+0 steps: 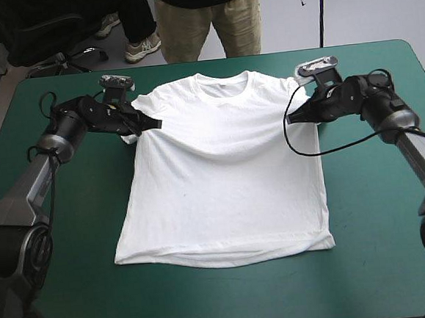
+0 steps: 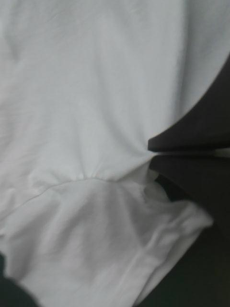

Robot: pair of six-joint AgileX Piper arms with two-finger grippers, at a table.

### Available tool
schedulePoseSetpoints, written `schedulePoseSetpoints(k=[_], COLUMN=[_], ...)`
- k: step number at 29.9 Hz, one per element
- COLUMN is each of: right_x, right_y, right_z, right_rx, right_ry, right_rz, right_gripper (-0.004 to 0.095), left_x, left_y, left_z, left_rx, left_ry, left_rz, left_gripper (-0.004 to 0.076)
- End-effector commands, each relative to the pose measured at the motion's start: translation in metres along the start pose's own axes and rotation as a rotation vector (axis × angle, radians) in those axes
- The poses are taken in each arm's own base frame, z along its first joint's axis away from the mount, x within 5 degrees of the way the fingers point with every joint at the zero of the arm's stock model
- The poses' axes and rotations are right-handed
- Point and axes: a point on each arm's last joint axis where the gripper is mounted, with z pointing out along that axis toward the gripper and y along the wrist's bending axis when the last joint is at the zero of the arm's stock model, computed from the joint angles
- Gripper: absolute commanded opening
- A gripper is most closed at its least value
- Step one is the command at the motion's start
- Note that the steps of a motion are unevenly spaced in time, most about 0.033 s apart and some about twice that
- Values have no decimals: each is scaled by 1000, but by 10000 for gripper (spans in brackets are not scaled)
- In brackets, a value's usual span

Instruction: Fold the cloth

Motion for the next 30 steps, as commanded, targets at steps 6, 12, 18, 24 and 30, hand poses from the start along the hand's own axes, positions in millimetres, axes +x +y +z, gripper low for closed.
schedulePoseSetpoints(k=[6, 12, 18, 24, 30], right_x=[-22, -12, -20, -47, -77], right_y=[8, 13, 10, 2, -5], right_z=[-139, -200, -211, -187, -150], right_rx=[93, 156, 210, 284, 362], right_ry=[-372, -484, -615, -794, -1055], right_rz=[-87, -133, -154, -194, -253], right_gripper=[-13, -13, -13, -13, -13], left_x=[-38, -38, -48, -74, -94], left_y=[-27, -37, -32, -21, -6], left_z=[-140, -204, -208, -197, -171], left_rx=[-91, -179, -251, -330, -438], left_ry=[-351, -511, -625, -914, -1175], left_rz=[123, 199, 228, 200, 199], left_gripper=[-17, -17, -17, -18, -17])
